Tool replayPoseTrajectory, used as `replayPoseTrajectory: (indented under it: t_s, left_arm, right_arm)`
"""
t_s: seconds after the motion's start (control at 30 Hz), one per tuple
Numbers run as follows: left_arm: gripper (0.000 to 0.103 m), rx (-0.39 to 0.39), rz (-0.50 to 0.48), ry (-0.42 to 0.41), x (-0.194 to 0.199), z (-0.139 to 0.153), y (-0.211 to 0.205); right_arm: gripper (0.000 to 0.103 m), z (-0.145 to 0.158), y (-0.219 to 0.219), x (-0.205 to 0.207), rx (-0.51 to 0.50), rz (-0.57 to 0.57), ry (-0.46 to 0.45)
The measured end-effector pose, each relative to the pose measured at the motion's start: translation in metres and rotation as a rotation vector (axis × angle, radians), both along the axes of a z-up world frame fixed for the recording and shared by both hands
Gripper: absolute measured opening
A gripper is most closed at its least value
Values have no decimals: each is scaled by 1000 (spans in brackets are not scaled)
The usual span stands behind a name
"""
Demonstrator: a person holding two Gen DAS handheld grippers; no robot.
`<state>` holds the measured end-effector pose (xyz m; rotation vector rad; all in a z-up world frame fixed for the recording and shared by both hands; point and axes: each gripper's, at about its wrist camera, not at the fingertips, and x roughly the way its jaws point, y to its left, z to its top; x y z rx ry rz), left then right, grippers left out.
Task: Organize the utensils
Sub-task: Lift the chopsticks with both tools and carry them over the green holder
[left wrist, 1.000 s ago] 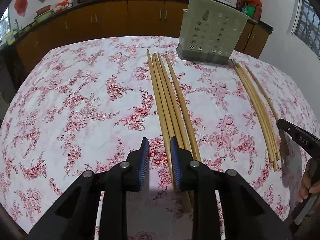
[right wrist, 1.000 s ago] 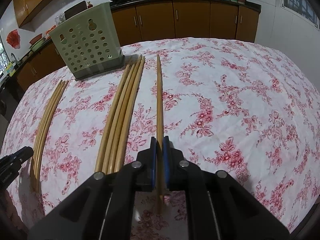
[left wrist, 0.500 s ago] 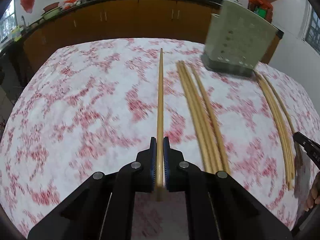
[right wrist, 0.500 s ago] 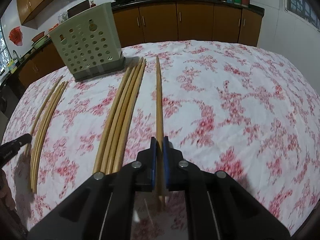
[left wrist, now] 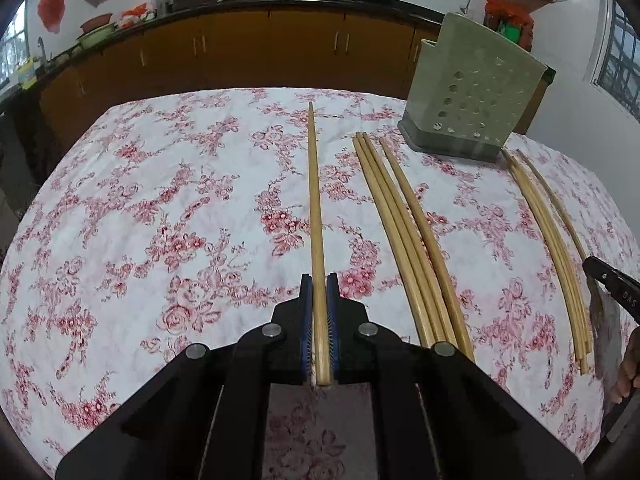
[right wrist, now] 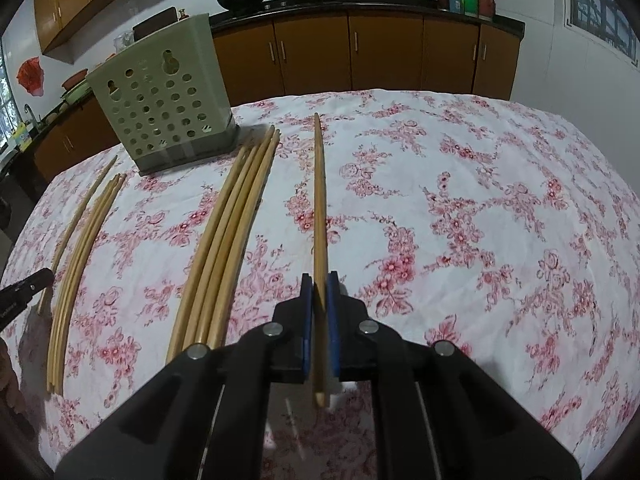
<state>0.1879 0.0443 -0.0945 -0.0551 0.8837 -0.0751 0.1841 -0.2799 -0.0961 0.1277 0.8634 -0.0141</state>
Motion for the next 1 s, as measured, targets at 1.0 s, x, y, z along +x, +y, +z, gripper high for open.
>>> replayPoseTrajectory:
  t_s: [1.0]
  left_arm:
    - [8,-80,69,-319,-21,120,25]
  right_arm:
    - [8,115,-23,-34,44,-49,-347]
